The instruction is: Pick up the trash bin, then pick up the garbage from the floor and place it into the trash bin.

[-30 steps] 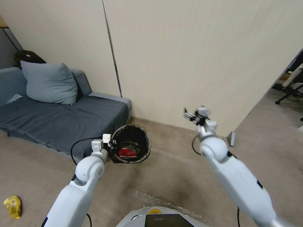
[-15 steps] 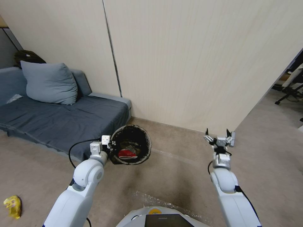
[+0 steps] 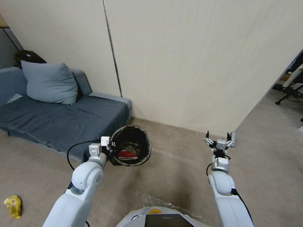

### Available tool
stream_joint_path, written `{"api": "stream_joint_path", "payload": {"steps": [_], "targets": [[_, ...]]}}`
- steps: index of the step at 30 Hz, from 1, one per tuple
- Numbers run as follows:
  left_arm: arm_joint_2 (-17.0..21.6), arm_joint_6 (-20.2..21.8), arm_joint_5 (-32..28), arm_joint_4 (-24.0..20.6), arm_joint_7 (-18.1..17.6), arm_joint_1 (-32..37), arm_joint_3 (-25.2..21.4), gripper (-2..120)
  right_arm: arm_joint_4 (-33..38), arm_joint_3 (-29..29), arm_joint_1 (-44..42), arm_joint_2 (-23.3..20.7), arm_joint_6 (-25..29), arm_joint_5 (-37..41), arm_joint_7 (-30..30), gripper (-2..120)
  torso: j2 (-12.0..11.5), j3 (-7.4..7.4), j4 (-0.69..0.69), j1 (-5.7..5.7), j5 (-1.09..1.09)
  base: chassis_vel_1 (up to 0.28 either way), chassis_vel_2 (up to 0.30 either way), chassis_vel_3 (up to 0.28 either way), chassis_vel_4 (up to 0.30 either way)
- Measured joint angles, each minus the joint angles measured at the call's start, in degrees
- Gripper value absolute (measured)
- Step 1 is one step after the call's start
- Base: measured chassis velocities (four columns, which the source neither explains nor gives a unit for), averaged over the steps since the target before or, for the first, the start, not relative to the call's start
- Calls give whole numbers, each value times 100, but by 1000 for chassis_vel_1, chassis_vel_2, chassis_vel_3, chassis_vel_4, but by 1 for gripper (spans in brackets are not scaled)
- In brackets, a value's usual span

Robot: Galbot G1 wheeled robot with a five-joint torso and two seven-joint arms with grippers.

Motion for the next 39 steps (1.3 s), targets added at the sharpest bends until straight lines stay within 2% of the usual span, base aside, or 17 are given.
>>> {"api": "stream_joint_path", "payload": {"steps": [39], "targets": [[-8, 1, 1, 53, 77, 13, -52, 0, -83, -139, 25, 99, -22, -84, 25, 100, 0, 1, 0, 0, 0, 69, 63, 66, 66]]}}
